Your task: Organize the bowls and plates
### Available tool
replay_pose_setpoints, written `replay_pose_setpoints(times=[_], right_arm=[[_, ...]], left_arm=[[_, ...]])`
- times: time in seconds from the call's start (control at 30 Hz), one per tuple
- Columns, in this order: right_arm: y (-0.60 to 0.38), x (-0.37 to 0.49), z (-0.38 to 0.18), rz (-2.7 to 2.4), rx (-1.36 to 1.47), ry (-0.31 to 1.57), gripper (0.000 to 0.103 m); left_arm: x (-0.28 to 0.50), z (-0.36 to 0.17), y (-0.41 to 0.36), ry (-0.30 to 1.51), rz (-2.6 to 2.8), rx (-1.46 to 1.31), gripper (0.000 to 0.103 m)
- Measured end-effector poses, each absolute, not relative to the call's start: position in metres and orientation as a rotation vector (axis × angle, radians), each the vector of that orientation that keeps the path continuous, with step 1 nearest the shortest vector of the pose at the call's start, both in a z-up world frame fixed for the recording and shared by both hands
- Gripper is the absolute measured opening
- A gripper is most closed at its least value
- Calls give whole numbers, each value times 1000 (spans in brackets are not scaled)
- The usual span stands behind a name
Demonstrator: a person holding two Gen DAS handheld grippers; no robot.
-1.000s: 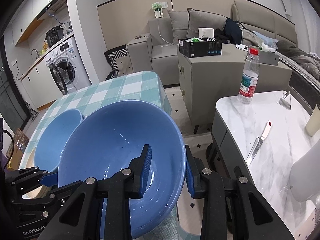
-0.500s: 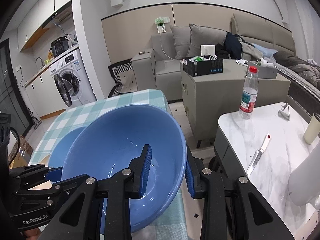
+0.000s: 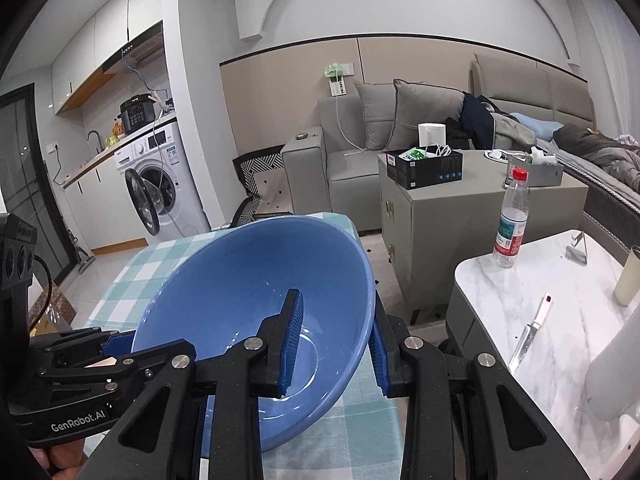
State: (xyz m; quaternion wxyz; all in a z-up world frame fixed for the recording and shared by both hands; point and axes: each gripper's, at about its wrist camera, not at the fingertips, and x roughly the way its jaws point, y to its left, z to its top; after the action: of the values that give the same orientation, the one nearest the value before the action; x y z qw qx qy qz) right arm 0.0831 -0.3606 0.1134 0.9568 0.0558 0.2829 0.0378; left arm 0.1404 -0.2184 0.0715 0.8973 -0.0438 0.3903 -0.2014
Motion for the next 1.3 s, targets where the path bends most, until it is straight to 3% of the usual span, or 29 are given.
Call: replay_pose_setpoints(times=[1.3], right_arm=[[-243,115,72,242,0,678,31]], left_arm=[[152,59,-101,767,-260,-216,34]])
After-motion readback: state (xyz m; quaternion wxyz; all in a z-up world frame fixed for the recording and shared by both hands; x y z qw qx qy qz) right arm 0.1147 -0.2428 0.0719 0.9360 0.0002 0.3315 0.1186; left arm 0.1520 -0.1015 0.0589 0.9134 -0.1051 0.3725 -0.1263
